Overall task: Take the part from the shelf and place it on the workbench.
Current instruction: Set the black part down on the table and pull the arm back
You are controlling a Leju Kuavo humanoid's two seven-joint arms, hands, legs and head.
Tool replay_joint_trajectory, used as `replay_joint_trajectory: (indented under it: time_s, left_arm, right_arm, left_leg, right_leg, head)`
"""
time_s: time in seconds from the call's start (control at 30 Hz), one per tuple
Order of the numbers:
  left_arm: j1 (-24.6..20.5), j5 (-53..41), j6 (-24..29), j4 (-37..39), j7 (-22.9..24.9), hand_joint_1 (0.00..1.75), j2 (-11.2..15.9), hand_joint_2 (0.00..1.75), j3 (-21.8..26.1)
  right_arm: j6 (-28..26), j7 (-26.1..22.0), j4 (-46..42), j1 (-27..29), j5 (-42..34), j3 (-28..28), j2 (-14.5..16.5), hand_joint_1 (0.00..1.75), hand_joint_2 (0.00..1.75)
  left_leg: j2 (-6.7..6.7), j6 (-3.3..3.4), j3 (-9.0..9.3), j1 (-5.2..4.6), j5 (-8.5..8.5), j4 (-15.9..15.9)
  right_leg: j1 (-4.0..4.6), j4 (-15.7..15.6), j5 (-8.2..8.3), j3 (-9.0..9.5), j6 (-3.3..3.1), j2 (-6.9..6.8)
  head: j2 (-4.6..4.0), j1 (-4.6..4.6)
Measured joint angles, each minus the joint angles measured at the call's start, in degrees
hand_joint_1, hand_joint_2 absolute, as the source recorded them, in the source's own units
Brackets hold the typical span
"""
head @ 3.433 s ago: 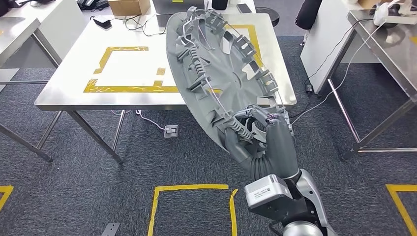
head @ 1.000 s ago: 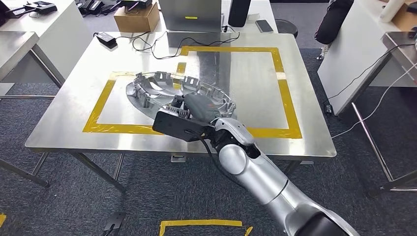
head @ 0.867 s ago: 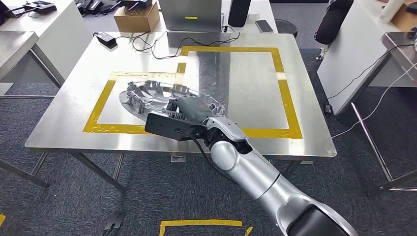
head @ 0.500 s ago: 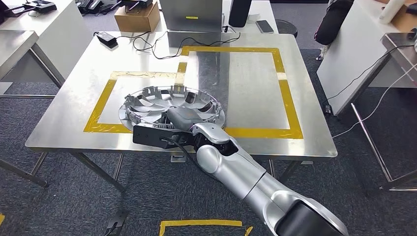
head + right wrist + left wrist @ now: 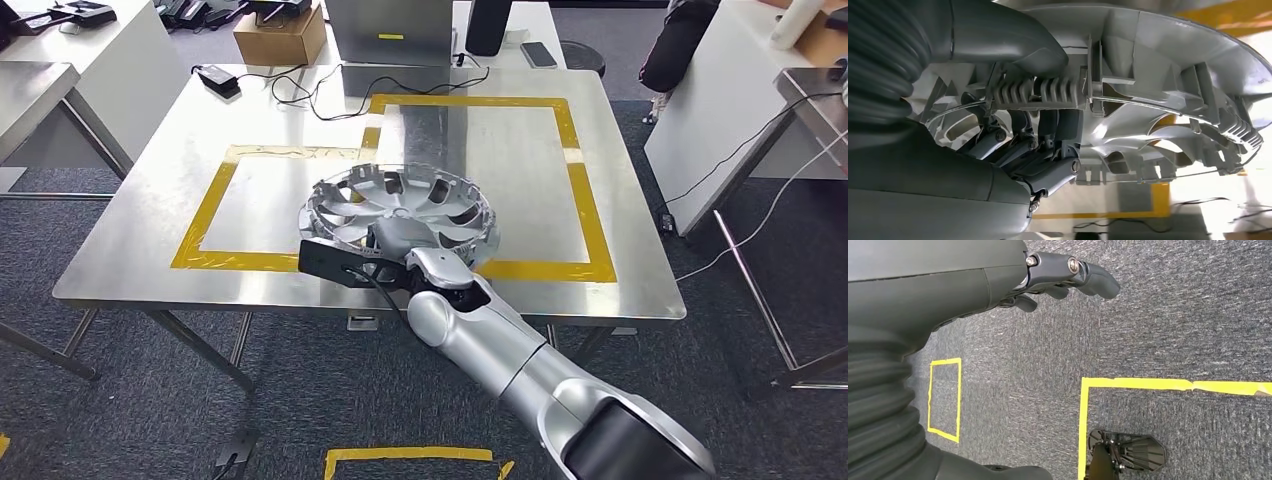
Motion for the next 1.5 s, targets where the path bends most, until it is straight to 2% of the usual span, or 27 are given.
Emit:
replay_joint_trajectory:
  time_s: [0.1,0.27,0.5,0.63,0.77,1.2,1.4,1.5]
  left_arm:
    - [0.03,-0.19,0.02,0.03,0.01,0.0,0.0,1.75,0.0]
    - [0.2,-0.2,0.16,0.04,-0.12,0.0,0.0,1.75,0.01]
    - [0.23,-0.56,0.22,0.04,-0.17,0.0,-0.09,1.75,0.01]
    - [0.2,-0.91,-0.04,0.04,0.01,0.0,-0.13,1.75,0.0]
    - [0.14,-0.71,-1.17,0.04,-0.18,0.0,-0.21,0.0,0.02]
    - [0.12,-0.56,-2.95,0.04,-0.04,0.0,-0.24,0.0,0.02]
    - [0.23,-0.08,-2.57,0.04,-0.86,0.0,-0.24,0.0,0.14]
    - [0.34,0.16,-2.16,0.04,-1.3,0.0,-0.24,0.0,0.31]
  right_arm:
    - [-1.73,3.67,0.83,-0.67,-0.78,-0.18,-1.77,1.75,1.75]
    - [-2.44,6.59,1.79,-1.0,-1.27,-1.35,-3.68,1.75,1.75]
    - [-2.73,6.49,2.33,-1.0,-1.68,-3.02,-4.91,1.75,1.75]
    - [-3.0,5.62,2.44,-1.02,-1.53,-3.65,-5.21,0.0,0.0]
    - [-3.73,3.99,2.52,-1.08,-1.06,-4.31,-5.25,0.0,0.0]
    - [-6.64,-3.22,2.24,-1.87,-2.6,-7.47,-5.22,0.0,0.0]
    - [-6.5,-17.25,-0.78,-2.48,-11.95,-13.66,-5.33,0.0,0.0]
    - [-5.95,-19.56,-2.81,-3.06,-13.16,-16.19,-5.61,0.0,0.0]
  left_leg:
    - [0.01,0.0,0.0,0.0,0.0,0.02]
    - [0.05,0.07,0.01,-0.01,-0.04,0.03]
    - [0.05,0.07,0.01,-0.01,-0.05,0.03]
    - [0.05,0.07,0.02,-0.01,-0.05,0.03]
    - [0.07,0.07,0.02,-0.01,-0.05,0.03]
    - [0.05,0.07,0.02,-0.01,-0.05,0.03]
    - [0.05,0.07,0.02,-0.01,-0.04,0.03]
    - [0.06,0.07,0.03,-0.01,-0.05,0.03]
  right_leg:
    - [-0.02,-0.02,0.01,0.02,0.02,0.01]
    - [-0.04,-0.02,0.02,0.02,0.03,0.05]
    - [-0.03,-0.03,0.01,0.02,0.03,0.04]
    - [-0.03,-0.03,0.01,0.02,0.03,0.04]
    - [-0.03,-0.03,0.01,0.02,0.03,0.06]
    - [-0.03,-0.02,0.01,0.04,0.03,0.05]
    - [-0.03,-0.02,0.01,0.03,0.03,0.04]
    - [-0.03,-0.03,0.01,0.04,0.03,0.05]
  head:
    - [0.0,0.01]
    - [0.0,0.01]
    - [0.0,0.0]
    - [0.0,0.0]
    - [0.0,0.0]
    - [0.0,0.0]
    - [0.0,0.0]
    - [0.0,0.0]
